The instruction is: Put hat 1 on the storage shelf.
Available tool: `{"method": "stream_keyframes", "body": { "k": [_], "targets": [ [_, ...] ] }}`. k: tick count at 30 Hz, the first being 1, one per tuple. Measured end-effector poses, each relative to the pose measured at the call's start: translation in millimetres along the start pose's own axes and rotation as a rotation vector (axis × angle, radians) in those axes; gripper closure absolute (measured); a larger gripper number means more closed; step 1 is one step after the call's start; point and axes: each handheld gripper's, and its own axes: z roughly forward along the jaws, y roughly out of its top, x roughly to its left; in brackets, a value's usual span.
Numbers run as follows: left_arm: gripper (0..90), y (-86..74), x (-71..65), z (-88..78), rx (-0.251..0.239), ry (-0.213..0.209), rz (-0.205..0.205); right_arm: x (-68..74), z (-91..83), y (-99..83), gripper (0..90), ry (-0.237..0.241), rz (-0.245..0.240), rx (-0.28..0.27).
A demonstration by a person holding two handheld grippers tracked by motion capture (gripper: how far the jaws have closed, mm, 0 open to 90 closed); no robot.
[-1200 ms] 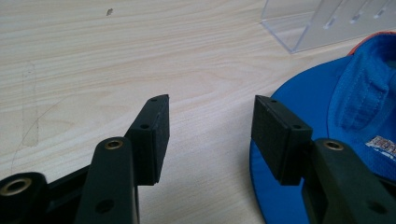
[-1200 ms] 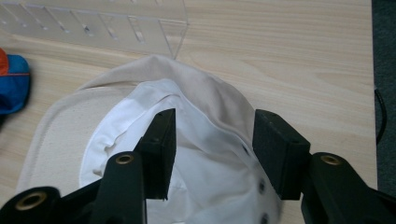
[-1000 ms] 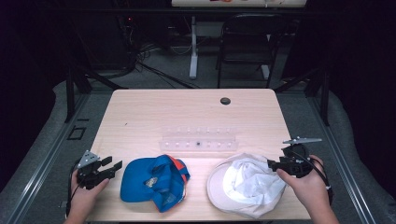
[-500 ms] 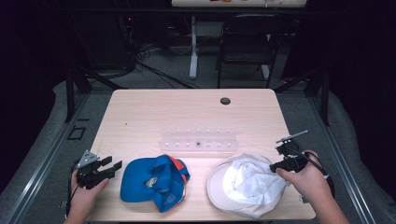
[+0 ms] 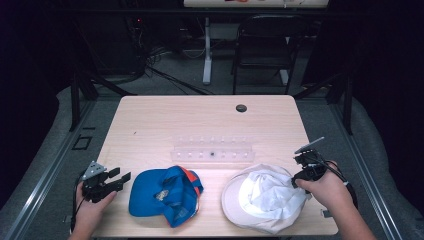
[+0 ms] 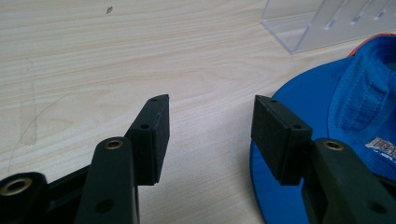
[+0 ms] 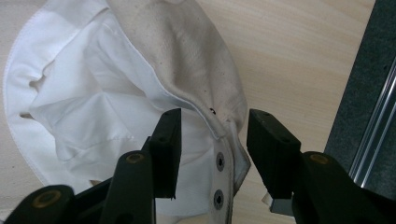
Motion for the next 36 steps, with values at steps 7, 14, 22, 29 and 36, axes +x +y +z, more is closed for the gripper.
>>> {"method": "stream_keyframes", "body": {
  "k": [7,14,22,29,36],
  "targets": [
    [47.5,0.0,0.6,-0.1,-0.002,0.000,-0.002,-4.2,8.6,5.0,58.3,0.026,0.063,0.108],
    [47.6,0.0,0.6,-0.2,-0.002,0.000,-0.002,-2.7,15.4,8.5,67.9,-0.003,0.097,0.181],
    [47.6,0.1,0.8,-0.5,-0.006,0.003,-0.005,-3.1,10.6,12.2,78.3,-0.005,0.091,0.192],
    [47.6,0.1,1.3,-1.0,-0.009,0.004,-0.008,3.2,-1.6,17.8,80.2,-0.016,0.118,0.225],
    [47.7,0.2,1.5,-1.4,-0.011,0.005,-0.009,10.3,-14.4,24.2,80.8,-0.036,0.126,0.270]
  ]
}}
